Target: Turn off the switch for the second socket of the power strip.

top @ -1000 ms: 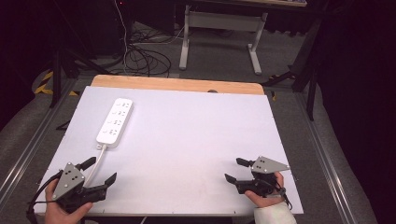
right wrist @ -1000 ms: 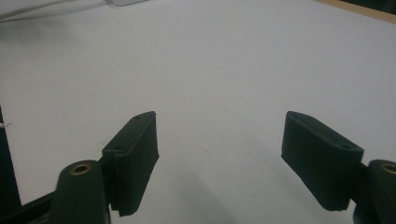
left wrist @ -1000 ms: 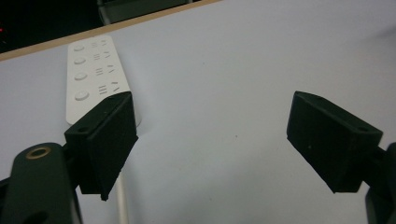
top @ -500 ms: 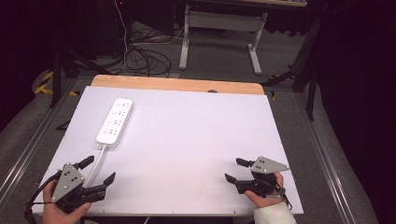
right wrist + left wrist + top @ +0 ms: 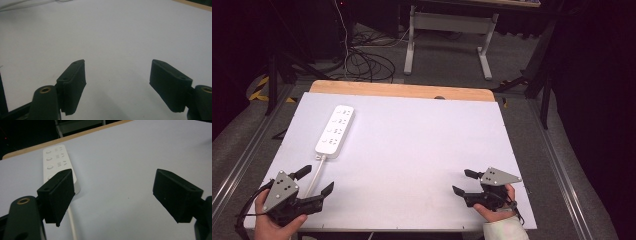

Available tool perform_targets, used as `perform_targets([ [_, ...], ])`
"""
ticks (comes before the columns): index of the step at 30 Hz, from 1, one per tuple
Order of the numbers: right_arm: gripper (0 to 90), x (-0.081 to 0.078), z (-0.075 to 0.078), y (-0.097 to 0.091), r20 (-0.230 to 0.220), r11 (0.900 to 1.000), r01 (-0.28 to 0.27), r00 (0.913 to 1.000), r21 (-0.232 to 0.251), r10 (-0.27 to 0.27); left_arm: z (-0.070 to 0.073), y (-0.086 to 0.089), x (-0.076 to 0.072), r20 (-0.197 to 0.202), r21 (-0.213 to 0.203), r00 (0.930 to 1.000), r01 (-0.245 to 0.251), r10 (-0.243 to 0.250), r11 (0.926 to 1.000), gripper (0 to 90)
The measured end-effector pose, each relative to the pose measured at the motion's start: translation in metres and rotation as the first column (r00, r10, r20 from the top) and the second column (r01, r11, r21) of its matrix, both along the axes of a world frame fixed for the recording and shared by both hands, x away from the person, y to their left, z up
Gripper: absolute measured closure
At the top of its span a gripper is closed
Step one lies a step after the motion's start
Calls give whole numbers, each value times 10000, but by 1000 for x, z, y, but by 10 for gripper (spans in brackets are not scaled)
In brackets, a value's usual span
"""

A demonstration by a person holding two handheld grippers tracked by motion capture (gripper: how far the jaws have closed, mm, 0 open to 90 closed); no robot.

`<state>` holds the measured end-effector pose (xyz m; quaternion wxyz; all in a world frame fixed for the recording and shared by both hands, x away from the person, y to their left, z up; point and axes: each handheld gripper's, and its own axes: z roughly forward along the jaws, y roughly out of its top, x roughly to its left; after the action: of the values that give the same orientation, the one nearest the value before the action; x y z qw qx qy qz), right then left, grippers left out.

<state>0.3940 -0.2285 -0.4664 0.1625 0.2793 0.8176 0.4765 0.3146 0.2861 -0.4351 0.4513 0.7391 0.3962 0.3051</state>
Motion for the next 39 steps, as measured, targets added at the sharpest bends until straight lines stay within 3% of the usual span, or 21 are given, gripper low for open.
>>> perform_targets([
  [10, 295, 0, -1, 1, -37, 10000, -11, 10000, -81, 11, 9, -2, 9, -429, 130, 9989, 168, -162, 9998, 202],
  [17, 295, 1, -2, 2, -67, 9999, 7, 10000, -160, -8, 18, 0, 18, -307, 270, 9995, 29, -20, 9996, 205],
  [22, 295, 1, -2, 2, -89, 9999, -4, 10000, -170, 3, 22, 1, 26, -485, 2, 9988, 67, -67, 10000, 206],
  [30, 295, 1, -3, 3, -116, 9998, -17, 9999, -184, 15, 34, 0, 40, -508, 304, 9986, 133, -118, 9994, 207],
  [39, 295, 2, -3, 3, -154, 9998, -40, 9999, -213, 37, 43, 6, 60, -880, 35, 9961, 12, -8, 10000, 218],
])
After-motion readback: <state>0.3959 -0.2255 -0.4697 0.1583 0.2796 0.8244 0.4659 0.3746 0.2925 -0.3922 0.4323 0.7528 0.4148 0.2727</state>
